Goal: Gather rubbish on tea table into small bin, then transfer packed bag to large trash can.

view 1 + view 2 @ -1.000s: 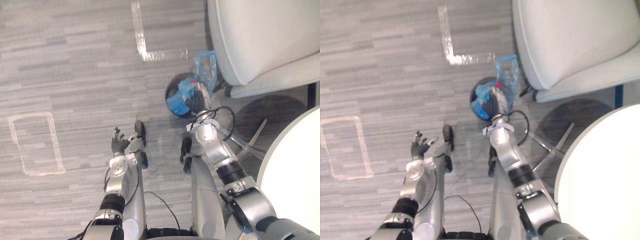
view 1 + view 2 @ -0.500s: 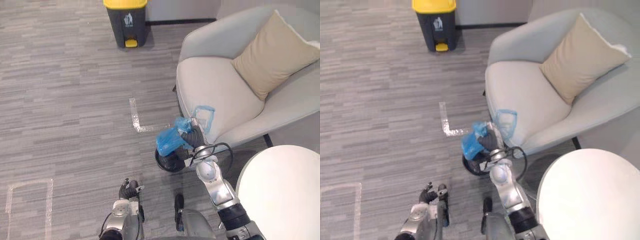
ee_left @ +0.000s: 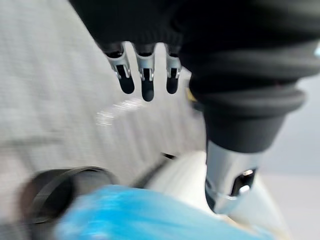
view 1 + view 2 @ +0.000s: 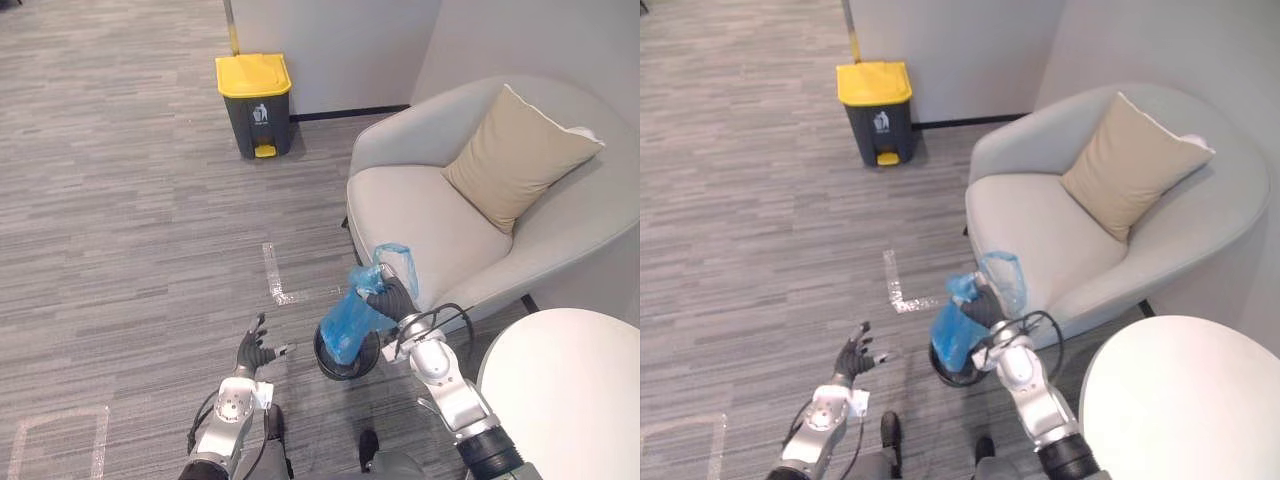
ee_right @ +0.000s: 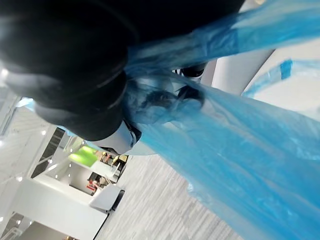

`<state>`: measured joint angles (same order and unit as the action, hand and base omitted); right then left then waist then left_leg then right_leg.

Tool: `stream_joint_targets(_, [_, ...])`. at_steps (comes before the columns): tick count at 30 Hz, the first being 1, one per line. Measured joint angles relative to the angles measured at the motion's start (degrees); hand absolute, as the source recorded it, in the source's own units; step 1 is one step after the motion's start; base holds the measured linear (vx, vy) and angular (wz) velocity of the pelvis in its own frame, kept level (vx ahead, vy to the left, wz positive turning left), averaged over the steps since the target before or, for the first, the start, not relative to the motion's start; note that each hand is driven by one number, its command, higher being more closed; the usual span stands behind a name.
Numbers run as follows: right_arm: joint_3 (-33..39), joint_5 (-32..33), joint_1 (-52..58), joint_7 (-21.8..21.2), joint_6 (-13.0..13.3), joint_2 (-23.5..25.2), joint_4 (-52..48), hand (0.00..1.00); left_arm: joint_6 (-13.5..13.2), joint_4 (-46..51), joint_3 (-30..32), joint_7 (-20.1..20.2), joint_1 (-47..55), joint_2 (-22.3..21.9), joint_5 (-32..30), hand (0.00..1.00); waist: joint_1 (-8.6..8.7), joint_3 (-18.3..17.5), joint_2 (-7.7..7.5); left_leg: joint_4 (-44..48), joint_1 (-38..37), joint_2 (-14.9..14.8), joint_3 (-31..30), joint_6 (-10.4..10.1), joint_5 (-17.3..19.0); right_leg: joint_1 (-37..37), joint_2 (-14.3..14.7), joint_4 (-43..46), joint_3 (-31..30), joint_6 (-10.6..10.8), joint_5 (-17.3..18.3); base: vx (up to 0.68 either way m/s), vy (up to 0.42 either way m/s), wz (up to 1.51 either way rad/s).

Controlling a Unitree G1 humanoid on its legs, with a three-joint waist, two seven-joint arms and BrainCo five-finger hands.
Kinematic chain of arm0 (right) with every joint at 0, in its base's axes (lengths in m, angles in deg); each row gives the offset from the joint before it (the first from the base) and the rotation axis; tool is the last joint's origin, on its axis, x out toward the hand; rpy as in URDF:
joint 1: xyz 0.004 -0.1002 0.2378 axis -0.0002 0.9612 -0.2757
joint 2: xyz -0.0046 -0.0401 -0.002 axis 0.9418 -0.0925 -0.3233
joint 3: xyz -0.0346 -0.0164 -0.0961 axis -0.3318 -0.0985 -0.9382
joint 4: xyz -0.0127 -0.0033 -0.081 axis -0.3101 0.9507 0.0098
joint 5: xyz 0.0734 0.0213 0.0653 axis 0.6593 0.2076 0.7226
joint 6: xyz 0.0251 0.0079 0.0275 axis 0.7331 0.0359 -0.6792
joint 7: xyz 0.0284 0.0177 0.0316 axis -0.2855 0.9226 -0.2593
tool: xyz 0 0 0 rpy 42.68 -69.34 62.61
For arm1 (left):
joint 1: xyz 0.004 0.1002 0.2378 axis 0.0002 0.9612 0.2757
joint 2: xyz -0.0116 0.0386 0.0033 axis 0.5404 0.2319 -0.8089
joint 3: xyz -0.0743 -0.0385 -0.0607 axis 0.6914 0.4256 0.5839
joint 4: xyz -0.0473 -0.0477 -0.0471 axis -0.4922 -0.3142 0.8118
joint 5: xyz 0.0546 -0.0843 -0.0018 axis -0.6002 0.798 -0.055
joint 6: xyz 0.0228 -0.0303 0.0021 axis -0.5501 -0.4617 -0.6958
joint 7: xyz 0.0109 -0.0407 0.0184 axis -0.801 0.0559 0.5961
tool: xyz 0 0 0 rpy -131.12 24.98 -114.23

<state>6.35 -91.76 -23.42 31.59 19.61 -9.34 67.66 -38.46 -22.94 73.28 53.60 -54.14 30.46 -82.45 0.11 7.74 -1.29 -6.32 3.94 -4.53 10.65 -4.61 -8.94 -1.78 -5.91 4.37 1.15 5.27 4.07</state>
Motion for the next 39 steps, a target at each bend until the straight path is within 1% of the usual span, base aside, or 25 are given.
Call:
stream_joint_targets(3, [0.02,3.25,0.03,-1.55,0.21,-2.92,-0.06,1.00,-1.24,5.01,-1.35,1.17,-0.16,3.05,-0.01,0.00,0.32,-1.60,0.64,0.00,-0.06,-0.36,0.51,0.02,-0.03,0.22,0.41,-1.37,-0.77,-0.16,-1.01,0.00,-0.012,-0.15])
stream_joint_targets(4, [0.05,4.62,0.01,-1.95,0.23,-3.31,-0.08,1.00,-2.11,5.85,-2.02,1.66,-0.22,3.80,0.00,0.00,0.39,-1.99,0.71,0.00,-0.27,-0.51,0.88,0.18,-0.15,0.41,0.56,-1.87,-1.24,-0.23,-1.40,0.01,-0.011,-0.19])
stream_joint_targets(6, [0.00,6.08,0.02,-2.71,0.55,-3.38,-0.16,1.00,-2.48,6.58,-3.30,2.17,-0.32,4.33,0.00,0.00,0.58,-2.07,0.67,0.00,-1.13,-0.75,1.28,0.43,-0.33,1.20,0.78,-2.33,-1.75,-0.40,-1.74,0.02,-0.019,-0.17])
stream_joint_targets(8, [0.01,7.24,-0.03,-2.99,0.87,-3.45,-0.47,1.00,-2.51,6.62,-4.90,2.87,-0.54,4.44,0.05,0.00,0.86,-2.53,0.54,0.00,-1.39,-0.97,1.55,0.42,-0.33,1.39,1.00,-2.71,-2.09,-0.54,-1.96,0.01,-0.022,-0.11])
stream_joint_targets(12, [-0.19,9.72,-0.49,-3.64,1.19,-4.46,-1.01,1.00,-2.51,7.59,-8.13,3.76,-1.43,4.46,0.16,0.00,0.82,-3.08,0.31,-0.01,-2.03,-1.30,2.82,0.28,-0.22,1.32,1.28,-2.73,-3.29,-0.59,-2.29,-0.01,-0.010,-0.17])
stream_joint_targets(15, [-0.75,11.57,-0.81,-3.62,1.23,-4.72,-4.40,1.00,-2.52,8.72,-9.69,3.80,-2.48,4.47,0.64,0.00,1.02,-3.42,0.34,-0.01,-2.23,-1.44,3.59,0.27,-0.21,1.17,1.40,-2.91,-4.08,-0.55,-2.69,-0.01,-0.003,-0.15])
stream_joint_targets(19, [-3.00,12.33,-4.43,-3.59,1.52,-4.66,-4.98,1.00,-2.53,9.09,-12.17,3.92,-3.80,4.47,1.14,0.00,1.37,-3.96,-0.01,-0.02,-2.94,-1.75,4.74,-0.06,0.03,1.16,1.66,-2.91,-5.14,-0.82,-2.98,-0.02,-0.006,-0.17])
stream_joint_targets(25, [-5.30,14.47,-5.31,-3.59,1.51,-4.24,-6.00,1.00,-2.53,9.09,-15.75,4.93,-4.82,4.29,0.90,0.00,1.61,-4.34,-0.24,-0.02,-3.00,-1.86,4.76,-0.18,0.08,1.15,1.80,-2.92,-5.41,-1.07,-3.10,0.00,0.000,0.00])
stream_joint_targets(27, [-6.19,14.79,-5.48,-3.61,1.53,-4.20,-7.57,1.00,-2.52,9.09,-17.13,4.95,-4.94,4.22,-0.30,0.00,1.76,-4.43,-0.30,-0.02,-3.03,-1.86,4.76,-0.18,0.07,1.16,1.80,-2.92,-5.46,-1.07,-3.12,0.00,0.000,0.00])
stream_joint_targets(30, [-7.10,16.20,-7.18,-3.86,1.55,-3.38,-7.68,1.00,-2.50,8.34,-18.17,4.86,-6.38,3.84,-3.74,0.00,2.06,-4.79,-0.64,-0.02,-3.08,-1.90,4.78,-0.17,0.01,1.16,1.87,-2.92,-5.54,-1.11,-3.18,0.00,0.000,0.00])
stream_joint_targets(33, [-7.60,18.37,-8.65,-3.99,1.55,-1.63,-7.69,1.00,-2.33,6.08,-18.21,3.35,-9.14,3.06,-8.20,0.00,2.16,-4.92,-0.81,-0.02,-3.29,-1.90,5.11,-0.07,-0.07,1.17,1.90,-2.93,-5.90,-1.13,-3.35,0.01,-0.004,-0.05])
stream_joint_targets(35, [-8.94,18.63,-9.60,-4.13,1.54,-1.54,-7.89,1.00,-2.00,5.56,-18.14,2.90,-9.62,2.90,-10.31,0.00,2.22,-4.94,-0.84,-0.02,-3.60,-1.92,5.73,-0.04,-0.08,1.23,1.90,-3.10,-6.26,-1.06,-3.55,0.01,-0.006,-0.15])
stream_joint_targets(36, [-9.47,19.78,-9.62,-4.42,1.54,-1.43,-8.47,1.00,-1.97,4.66,-18.09,2.59,-9.69,2.66,-11.50,0.00,2.20,-4.94,-0.85,-0.03,-3.85,-1.92,5.98,-0.04,-0.06,1.45,1.87,-3.31,-6.43,-1.08,-3.63,0.01,-0.006,-0.13])
stream_joint_targets(39, [-10.00,21.16,-9.71,-4.77,1.54,-0.68,-9.71,1.00,-2.13,2.09,-17.82,1.67,-9.60,2.08,-11.97,0.00,2.25,-5.01,-0.94,-0.04,-3.97,-1.98,5.98,-0.10,-0.01,1.65,1.91,-3.41,-6.43,-1.09,-3.64,0.00,-0.002,-0.02])
